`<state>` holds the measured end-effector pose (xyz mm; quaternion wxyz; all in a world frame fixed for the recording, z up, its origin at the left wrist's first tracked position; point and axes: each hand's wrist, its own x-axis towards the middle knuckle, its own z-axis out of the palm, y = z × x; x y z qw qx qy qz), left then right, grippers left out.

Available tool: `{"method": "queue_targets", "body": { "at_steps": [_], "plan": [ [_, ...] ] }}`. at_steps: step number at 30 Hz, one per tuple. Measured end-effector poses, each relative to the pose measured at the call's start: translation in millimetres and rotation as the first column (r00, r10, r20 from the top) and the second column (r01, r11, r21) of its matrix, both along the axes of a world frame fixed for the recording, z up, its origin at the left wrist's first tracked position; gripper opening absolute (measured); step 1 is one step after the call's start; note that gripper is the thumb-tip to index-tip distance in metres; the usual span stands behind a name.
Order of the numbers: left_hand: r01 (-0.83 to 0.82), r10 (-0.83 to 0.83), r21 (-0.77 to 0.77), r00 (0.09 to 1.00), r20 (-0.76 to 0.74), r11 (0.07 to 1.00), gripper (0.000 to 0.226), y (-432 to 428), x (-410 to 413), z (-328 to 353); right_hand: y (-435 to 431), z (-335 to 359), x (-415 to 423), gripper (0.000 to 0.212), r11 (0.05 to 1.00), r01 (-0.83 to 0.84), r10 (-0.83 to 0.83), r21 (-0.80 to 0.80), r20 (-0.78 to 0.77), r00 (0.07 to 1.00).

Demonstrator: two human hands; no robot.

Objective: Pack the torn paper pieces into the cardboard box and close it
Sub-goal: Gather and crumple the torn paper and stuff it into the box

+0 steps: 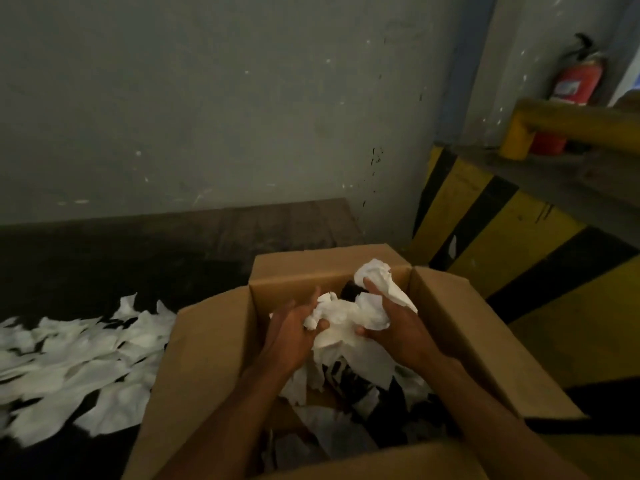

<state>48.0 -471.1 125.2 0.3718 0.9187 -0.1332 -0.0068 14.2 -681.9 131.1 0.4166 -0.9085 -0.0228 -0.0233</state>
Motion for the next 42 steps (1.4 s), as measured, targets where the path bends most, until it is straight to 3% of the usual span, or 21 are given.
{"method": "queue_targets", "body": {
  "at_steps": [3,7,10,16,19,23,26,31,37,42],
  "plan": [
    [0.009,0.014,0.177,0.992,-0.124,0.984,0.083,0.3,-4.6,-10.1,0.1,-10.0,-0.2,0.077,0.985,-0.028,0.019,-0.168,-0.052,0.998],
    [-0.053,0.074,0.168,0.99,-0.12,0.984,0.084,1.5,-10.3,-14.7,1.2,-4.4,3.9,0.08,0.965,-0.002,0.004,-0.26,0.007,1.0],
    [-0.137,0.143,0.175,0.99,-0.019,0.975,0.068,3.4,-12.7,-6.6,6.4,4.2,0.6,0.071,0.991,0.021,-0.02,-0.129,0.003,1.0],
    [-0.184,0.182,0.061,0.983,0.036,0.981,0.048,7.9,-23.2,18.8,18.1,24.1,-5.1,0.025,0.958,0.176,-0.195,0.224,0.066,0.978],
    [-0.216,0.214,0.022,0.974,0.073,0.976,0.045,10.7,-32.1,27.7,25.9,29.5,-8.2,0.022,0.964,0.19,-0.223,0.185,0.176,0.959],
    [-0.215,0.214,-0.017,0.958,0.191,0.976,0.043,25.4,-38.2,33.6,41.6,30.0,-11.5,0.021,0.946,0.2,-0.256,0.256,0.207,0.944],
    [-0.228,0.225,-0.015,0.941,0.254,0.973,0.044,47.0,-40.9,39.7,59.8,36.2,-12.4,0.025,0.96,0.216,-0.259,0.18,0.264,0.929],
    [-0.291,0.279,-0.007,0.911,0.303,0.957,0.046,107.1,-56.1,52.6,111.1,58.0,-16.3,0.055,0.986,0.162,-0.137,-0.037,0.376,0.917],
    [-0.395,0.38,-0.027,0.86,0.341,0.918,0.044,217.9,-97.0,59.2,211.4,63.2,-16.5,0.052,0.956,0.159,-0.077,-0.244,0.314,0.946],
    [-0.426,0.424,-0.088,0.815,0.395,0.901,0.037,329.0,-146.3,55.1,306.4,57.4,-42.8,0.089,0.93,0.22,-0.122,-0.295,0.317,0.94]
  ]
}}
